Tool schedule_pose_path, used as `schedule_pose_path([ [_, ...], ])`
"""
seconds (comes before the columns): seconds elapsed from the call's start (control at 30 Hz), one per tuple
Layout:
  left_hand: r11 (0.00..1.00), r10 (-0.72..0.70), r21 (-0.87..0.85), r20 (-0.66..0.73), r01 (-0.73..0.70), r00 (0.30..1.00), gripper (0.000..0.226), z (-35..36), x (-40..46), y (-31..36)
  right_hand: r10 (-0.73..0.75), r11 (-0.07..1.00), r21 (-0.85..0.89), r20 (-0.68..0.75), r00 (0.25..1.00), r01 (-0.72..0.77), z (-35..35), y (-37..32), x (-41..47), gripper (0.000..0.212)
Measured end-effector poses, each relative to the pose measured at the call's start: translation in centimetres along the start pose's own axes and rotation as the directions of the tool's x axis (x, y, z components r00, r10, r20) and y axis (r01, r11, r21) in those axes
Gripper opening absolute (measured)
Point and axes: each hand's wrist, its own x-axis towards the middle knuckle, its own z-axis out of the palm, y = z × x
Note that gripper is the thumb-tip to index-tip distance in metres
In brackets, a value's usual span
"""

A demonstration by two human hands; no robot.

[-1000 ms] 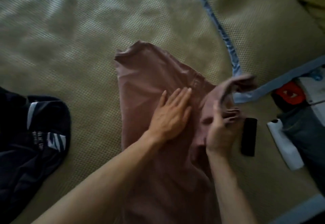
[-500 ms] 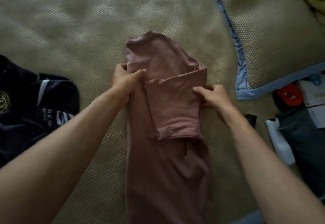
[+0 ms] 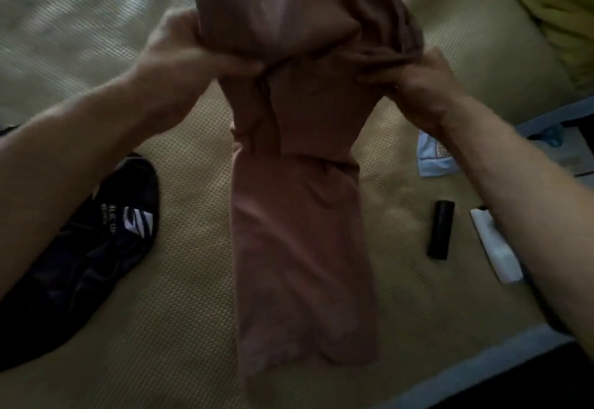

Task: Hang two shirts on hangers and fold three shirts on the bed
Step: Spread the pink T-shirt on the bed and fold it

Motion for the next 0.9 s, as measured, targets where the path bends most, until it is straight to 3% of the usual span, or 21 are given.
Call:
schedule_pose_path([
  [0.07, 0.973, -0.019, 0.23, 0.141, -0.014, 0.99, 0.042, -0.2, -4.0, -2.1, -0.085, 0.961, -0.267, -0.023, 0.996, 0.076, -1.2, 0.3, -4.1, 0.018],
  [0.1, 0.961, -0.015, 0.273, 0.23, -0.049, 0.973, 0.03, 0.2, -6.8, -3.0, -0.157, 0.886, -0.441, -0.003, 0.988, 0.14, -1.8, 1.3, -6.5, 0.013],
  [0.13, 0.949, 0.013, 0.285, 0.384, -0.132, 0.923, 0.01, 0.9, -10.1, -4.3, -0.251, 0.764, -0.59, 0.1, 0.963, 0.261, -2.3, 2.9, -9.1, 0.011],
  [0.17, 0.885, 0.057, 0.369, 0.518, -0.283, 0.853, 0.006, 1.4, -13.6, -5.5, -0.282, 0.616, -0.679, 0.282, 0.917, 0.399, -2.6, 4.8, -11.7, 0.004],
  [0.2, 0.715, 0.086, 0.507, 0.619, -0.482, 0.78, 0.019, 2.1, -16.5, -7.1, -0.189, 0.476, -0.742, 0.438, 0.879, 0.472, -2.8, 7.4, -14.5, 0.019],
  [0.23, 0.527, 0.052, 0.555, 0.735, -0.644, 0.676, 0.031, 2.5, -19.1, -9.0, 0.03, 0.349, -0.766, 0.585, 0.81, 0.54, -3.2, 10.1, -16.7, 0.045],
  [0.27, 0.373, -0.028, 0.605, 0.765, -0.703, 0.644, 0.043, 2.1, -21.1, -11.3, 0.314, 0.24, -0.785, 0.62, 0.719, 0.571, -3.4, 12.5, -18.9, 0.069],
  [0.3, 0.357, -0.089, 0.657, 0.732, -0.664, 0.676, 0.053, 1.7, -22.2, -13.3, 0.52, 0.15, -0.813, 0.548, 0.654, 0.562, -3.3, 14.1, -20.8, 0.084],
  [0.33, 0.413, -0.124, 0.678, 0.703, -0.608, 0.7, 0.061, 1.4, -22.8, -13.9, 0.607, 0.102, -0.845, 0.47, 0.64, 0.524, -3.2, 14.9, -22.0, 0.089],
  [0.4, 0.503, -0.149, 0.692, 0.659, -0.518, 0.737, 0.06, 1.6, -21.6, -13.2, 0.489, 0.114, -0.873, 0.465, 0.738, 0.475, -2.4, 14.9, -22.1, 0.072],
  [0.47, 0.567, -0.09, 0.692, 0.591, -0.446, 0.802, 0.049, 1.9, -19.6, -12.3, 0.213, 0.202, -0.925, 0.362, 0.907, 0.322, -1.1, 14.0, -19.8, 0.056],
  [0.5, 0.559, -0.051, 0.723, 0.52, -0.407, 0.853, 0.048, 2.1, -17.9, -11.9, 0.081, 0.27, -0.934, 0.266, 0.961, 0.236, -0.4, 13.5, -18.2, 0.054],
  [0.57, 0.408, -0.005, 0.857, 0.348, -0.316, 0.937, 0.055, 3.0, -13.6, -10.9, -0.011, 0.335, -0.934, 0.126, 0.992, 0.122, 1.5, 12.4, -14.3, 0.068],
  [0.63, 0.311, 0.008, 0.91, 0.285, -0.273, 0.959, 0.067, 4.3, -9.1, -9.9, 0.096, 0.345, -0.935, 0.118, 0.988, 0.078, 3.1, 12.2, -10.2, 0.098],
  [0.73, 0.296, -0.215, 0.924, 0.311, -0.242, 0.926, 0.094, 6.1, -4.1, -9.1, 0.337, 0.283, -0.958, 0.139, 0.931, 0.04, 3.6, 11.8, -4.9, 0.113],
  [0.83, 0.359, -0.449, 0.916, 0.339, -0.181, 0.826, 0.073, 6.8, -2.3, -8.0, 0.49, 0.195, -0.981, 0.109, 0.865, 0.013, 3.5, 10.9, -3.0, 0.082],
  [0.9, 0.341, -0.48, 0.917, 0.358, -0.206, 0.801, 0.051, 6.9, -2.4, -6.5, 0.589, 0.216, -0.976, 0.149, 0.794, 0.023, 3.3, 10.0, -3.1, 0.063],
])
